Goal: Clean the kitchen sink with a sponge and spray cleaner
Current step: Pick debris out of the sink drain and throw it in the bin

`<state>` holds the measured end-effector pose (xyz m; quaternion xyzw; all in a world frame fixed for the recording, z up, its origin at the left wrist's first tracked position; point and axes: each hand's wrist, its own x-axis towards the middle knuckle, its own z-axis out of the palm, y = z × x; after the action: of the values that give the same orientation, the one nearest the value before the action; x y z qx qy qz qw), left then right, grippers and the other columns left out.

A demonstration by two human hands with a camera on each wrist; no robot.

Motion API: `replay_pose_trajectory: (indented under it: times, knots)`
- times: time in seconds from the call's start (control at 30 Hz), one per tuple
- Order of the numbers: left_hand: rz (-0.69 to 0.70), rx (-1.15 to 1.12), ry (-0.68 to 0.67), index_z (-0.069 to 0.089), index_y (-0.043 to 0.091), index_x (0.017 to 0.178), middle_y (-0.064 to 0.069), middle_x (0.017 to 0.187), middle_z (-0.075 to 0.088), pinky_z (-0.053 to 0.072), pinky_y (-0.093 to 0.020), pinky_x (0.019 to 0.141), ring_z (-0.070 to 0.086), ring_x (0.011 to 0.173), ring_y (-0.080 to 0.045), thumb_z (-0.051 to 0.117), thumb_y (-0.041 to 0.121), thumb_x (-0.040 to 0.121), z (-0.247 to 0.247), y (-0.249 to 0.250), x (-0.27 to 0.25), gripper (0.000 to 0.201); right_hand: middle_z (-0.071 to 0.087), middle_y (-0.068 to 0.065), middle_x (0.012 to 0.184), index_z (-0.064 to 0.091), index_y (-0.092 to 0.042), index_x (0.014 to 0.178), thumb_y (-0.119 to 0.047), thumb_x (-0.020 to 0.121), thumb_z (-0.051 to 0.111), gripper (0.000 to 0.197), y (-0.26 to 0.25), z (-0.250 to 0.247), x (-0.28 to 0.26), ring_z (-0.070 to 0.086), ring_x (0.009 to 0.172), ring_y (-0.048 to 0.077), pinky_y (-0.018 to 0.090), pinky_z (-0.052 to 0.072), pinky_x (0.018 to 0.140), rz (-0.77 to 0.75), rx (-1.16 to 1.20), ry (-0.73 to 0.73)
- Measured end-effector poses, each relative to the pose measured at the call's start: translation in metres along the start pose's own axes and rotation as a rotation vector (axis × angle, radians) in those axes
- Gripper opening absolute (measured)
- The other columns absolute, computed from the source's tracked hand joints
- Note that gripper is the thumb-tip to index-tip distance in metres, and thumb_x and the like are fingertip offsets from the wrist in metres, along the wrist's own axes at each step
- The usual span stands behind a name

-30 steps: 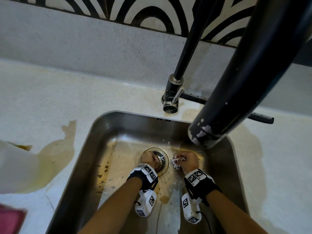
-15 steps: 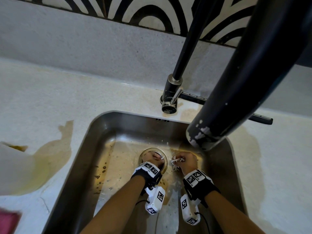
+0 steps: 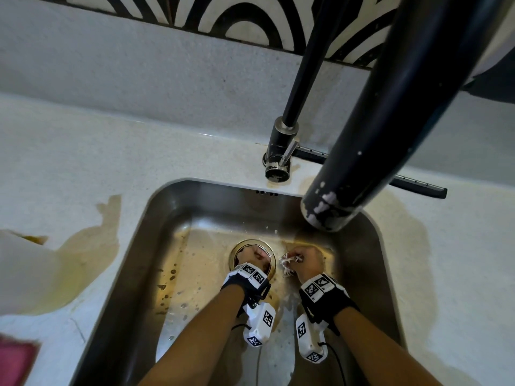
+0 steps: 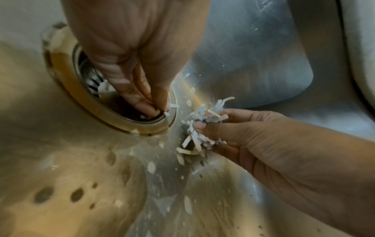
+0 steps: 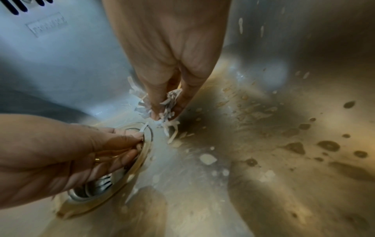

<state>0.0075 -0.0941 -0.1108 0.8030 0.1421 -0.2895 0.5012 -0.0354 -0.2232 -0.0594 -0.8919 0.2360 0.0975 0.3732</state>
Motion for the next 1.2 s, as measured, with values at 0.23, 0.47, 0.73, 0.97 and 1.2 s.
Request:
replay_pose_trajectory:
  times: [0.23, 0.47, 0.73, 0.97, 1.2]
  knots:
    - [0.017, 0.051, -0.009, 0.049, 0.023, 0.056, 0.003, 0.071, 0.058, 0.049, -0.026, 0.081, 0.056, 0.079, -0.016, 0.064, 0.002, 0.083, -0.005, 0.006, -0.012, 0.037, 0.071, 0.008, 0.09, 0.075, -0.006, 0.088, -0.008, 0.073, 0.078, 0.016, 0.0, 0.001, -0.004, 0.057, 0.081, 0.012, 0.001, 0.036, 0.058, 0.014, 0.002, 0.001]
    - [0.042, 0.034, -0.045, 0.053, 0.021, 0.058, 0.005, 0.065, 0.057, 0.055, -0.035, 0.085, 0.062, 0.083, -0.023, 0.064, -0.004, 0.079, -0.02, 0.003, -0.018, 0.034, 0.064, 0.005, 0.077, 0.074, -0.001, 0.085, -0.001, 0.071, 0.077, 0.014, -0.001, 0.002, -0.01, 0.059, 0.074, 0.015, -0.003, 0.038, 0.052, 0.035, 0.121, 0.013]
    - [0.097, 0.019, 0.077, 0.051, 0.019, 0.057, 0.007, 0.057, 0.053, 0.041, -0.008, 0.047, 0.05, 0.057, -0.006, 0.056, -0.012, 0.078, -0.061, 0.012, -0.038, 0.038, 0.05, 0.001, 0.062, 0.064, 0.005, 0.068, 0.013, 0.074, 0.067, 0.011, -0.015, -0.017, -0.027, 0.051, 0.042, -0.003, 0.003, 0.036, 0.044, 0.035, 0.227, -0.058]
    - [0.013, 0.032, 0.059, 0.054, 0.026, 0.046, 0.009, 0.058, 0.061, 0.044, -0.01, 0.061, 0.058, 0.068, -0.009, 0.072, 0.003, 0.072, -0.041, 0.005, -0.034, 0.039, 0.048, -0.017, 0.057, 0.072, 0.003, 0.078, 0.008, 0.068, 0.076, 0.011, -0.015, -0.019, -0.028, 0.052, 0.049, -0.018, -0.002, 0.035, 0.05, -0.057, 0.17, -0.019]
    - [-0.012, 0.082, 0.025, 0.047, 0.023, 0.052, 0.005, 0.06, 0.053, 0.05, -0.02, 0.069, 0.058, 0.064, -0.012, 0.064, 0.014, 0.083, -0.013, 0.009, -0.039, 0.037, 0.048, -0.007, 0.054, 0.062, -0.004, 0.057, 0.02, 0.071, 0.066, 0.028, -0.006, -0.007, -0.026, 0.052, 0.042, -0.015, 0.001, 0.037, 0.044, 0.012, 0.256, -0.086]
